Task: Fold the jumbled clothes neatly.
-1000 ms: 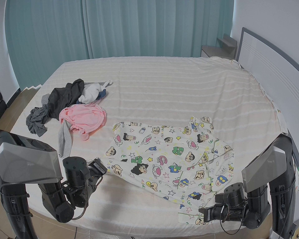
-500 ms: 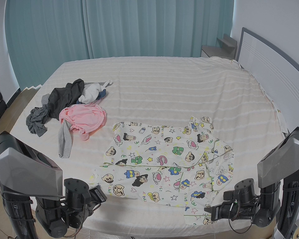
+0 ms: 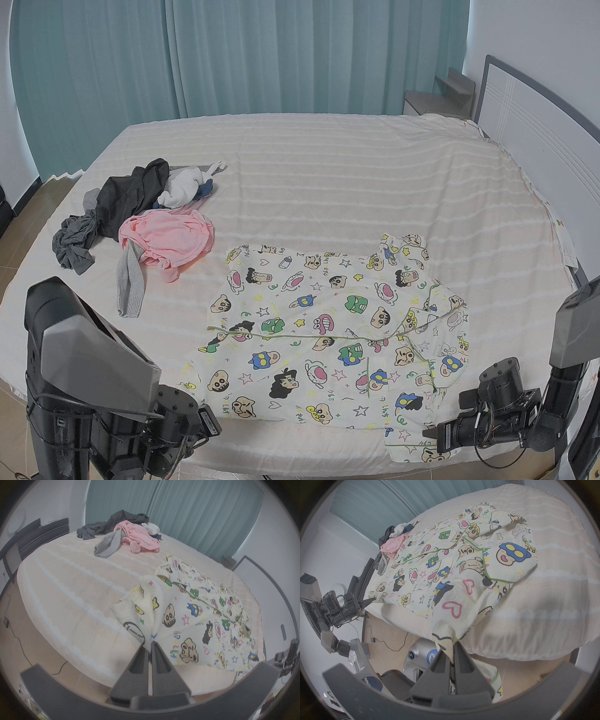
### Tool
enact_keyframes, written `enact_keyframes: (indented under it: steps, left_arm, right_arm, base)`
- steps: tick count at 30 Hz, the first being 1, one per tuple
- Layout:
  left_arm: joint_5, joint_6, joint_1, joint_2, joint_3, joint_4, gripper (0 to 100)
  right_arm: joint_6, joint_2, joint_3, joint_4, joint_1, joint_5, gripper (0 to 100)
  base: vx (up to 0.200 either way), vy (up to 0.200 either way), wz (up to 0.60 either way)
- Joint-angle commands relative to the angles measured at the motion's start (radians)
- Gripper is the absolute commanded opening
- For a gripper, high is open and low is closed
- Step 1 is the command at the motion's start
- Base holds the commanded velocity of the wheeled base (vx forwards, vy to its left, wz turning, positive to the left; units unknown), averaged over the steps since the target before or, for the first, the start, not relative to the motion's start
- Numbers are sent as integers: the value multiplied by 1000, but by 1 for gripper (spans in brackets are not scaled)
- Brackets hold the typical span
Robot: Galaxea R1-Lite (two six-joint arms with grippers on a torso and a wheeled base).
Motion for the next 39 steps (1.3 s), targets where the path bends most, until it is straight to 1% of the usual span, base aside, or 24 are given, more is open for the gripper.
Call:
enact_keyframes:
  steps: [1,2,3,4,5,6,12,16,19,22,25,32,35,36,39]
  left_arm:
    - [2,-3,-41,71,15,-17,0]
    - [2,-3,-41,71,15,-17,0]
    - [2,-3,-46,89,17,-17,0]
    - [2,-3,-46,89,17,-17,0]
    - [2,-5,-47,108,17,-17,0]
    - [2,-6,-47,117,17,-17,0]
    - [2,-35,-75,123,17,-17,0]
    - [2,-60,-102,118,17,43,0]
    - [2,-66,-104,118,17,46,0]
    - [8,-61,-95,120,17,35,0]
    - [37,-63,-83,117,15,0,0]
    - [42,-91,-75,117,17,-17,0]
    - [42,-88,-53,114,17,-17,0]
    - [42,-88,-29,101,17,-17,0]
    - [40,-89,-10,74,17,-14,0]
  right_arm:
    - [0,-75,18,48,1,0,0]
    - [0,-75,18,48,1,0,0]
    - [0,-104,18,91,3,1,0]
    - [0,-104,18,91,3,1,0]
    - [0,-129,18,140,7,3,0]
    - [0,-138,18,155,9,5,0]
    - [1,-152,18,181,21,6,0]
    - [6,-173,18,229,49,5,0]
    - [6,-196,18,262,52,6,0]
    - [6,-201,18,278,49,5,0]
    - [9,-201,18,273,46,1,0]
    - [9,-202,18,272,46,-3,0]
    - [11,-201,18,272,46,-3,0]
    - [11,-199,18,270,46,-3,0]
    - [9,-199,18,269,46,-3,0]
  base:
    - [0,0,0]
    - [0,0,0]
    - [0,0,0]
    - [0,0,0]
    - [0,0,0]
    - [0,0,0]
    - [0,0,0]
    - [0,0,0]
    - [0,0,0]
    - [0,0,0]
    - [0,0,0]
    - [0,0,0]
    - [0,0,0]
    - [0,0,0]
    - [0,0,0]
